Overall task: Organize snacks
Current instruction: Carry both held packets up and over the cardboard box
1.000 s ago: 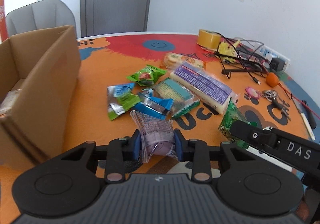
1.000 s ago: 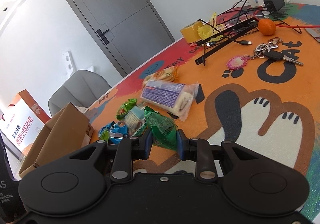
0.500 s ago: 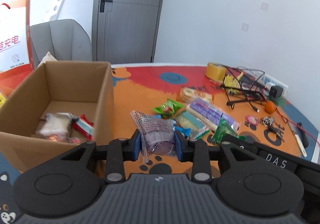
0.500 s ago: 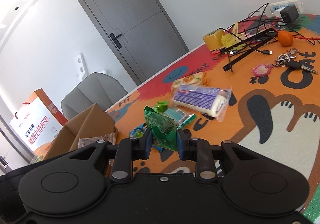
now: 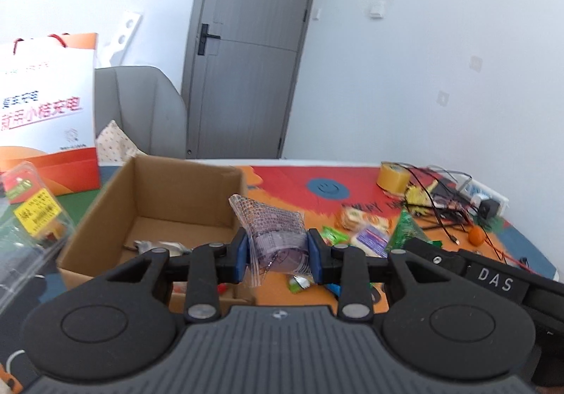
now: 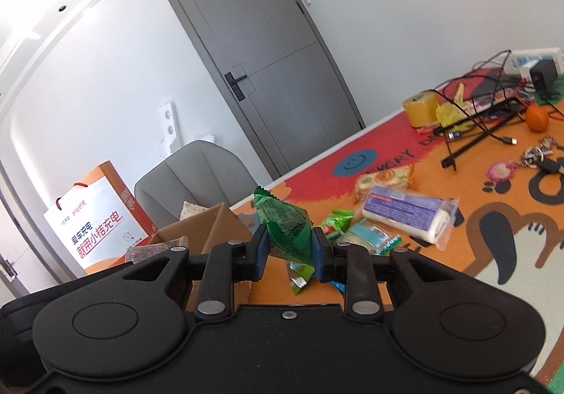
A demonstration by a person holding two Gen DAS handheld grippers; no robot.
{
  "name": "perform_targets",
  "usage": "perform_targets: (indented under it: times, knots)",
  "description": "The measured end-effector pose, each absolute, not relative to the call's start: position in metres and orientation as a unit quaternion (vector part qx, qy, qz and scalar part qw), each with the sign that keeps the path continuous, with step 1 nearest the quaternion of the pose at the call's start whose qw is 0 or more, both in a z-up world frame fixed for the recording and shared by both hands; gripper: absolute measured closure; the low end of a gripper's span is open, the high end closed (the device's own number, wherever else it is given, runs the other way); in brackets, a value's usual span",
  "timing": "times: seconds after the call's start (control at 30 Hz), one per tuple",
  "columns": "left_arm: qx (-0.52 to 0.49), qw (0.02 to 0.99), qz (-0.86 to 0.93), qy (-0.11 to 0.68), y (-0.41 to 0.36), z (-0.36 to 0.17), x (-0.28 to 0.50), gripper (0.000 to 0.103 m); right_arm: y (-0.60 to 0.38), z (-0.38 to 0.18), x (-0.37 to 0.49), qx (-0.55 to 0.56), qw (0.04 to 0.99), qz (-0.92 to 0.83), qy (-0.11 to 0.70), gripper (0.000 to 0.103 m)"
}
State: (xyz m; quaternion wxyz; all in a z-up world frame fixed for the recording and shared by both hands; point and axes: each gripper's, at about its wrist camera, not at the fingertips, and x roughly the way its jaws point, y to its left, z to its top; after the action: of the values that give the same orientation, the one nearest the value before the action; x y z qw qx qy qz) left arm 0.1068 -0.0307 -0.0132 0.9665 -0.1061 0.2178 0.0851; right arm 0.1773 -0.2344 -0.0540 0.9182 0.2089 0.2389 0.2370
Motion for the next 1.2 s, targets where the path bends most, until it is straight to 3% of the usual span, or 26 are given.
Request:
perform_targets:
  times: [0.9,1.0,1.2]
  knots:
    - [-0.155,0.955,0.16,0.197,0.059,-0.013,0.1,0.069,-0.149,-0.027,0.188,0.155,0.91,0.303,0.236,0.077]
    - [-0.166,0.95,0.172,0.2,0.069,-0.016,0.099,0.057,-0.138,-0.03,0.191,0.151,0.907,0.309,0.244,0.077]
    - [-0.187,0.946,0.182,0.194,0.081,-0.02,0.09,0.046,-0.116,-0.036,0.193,0.145,0.899,0.322,0.259,0.076]
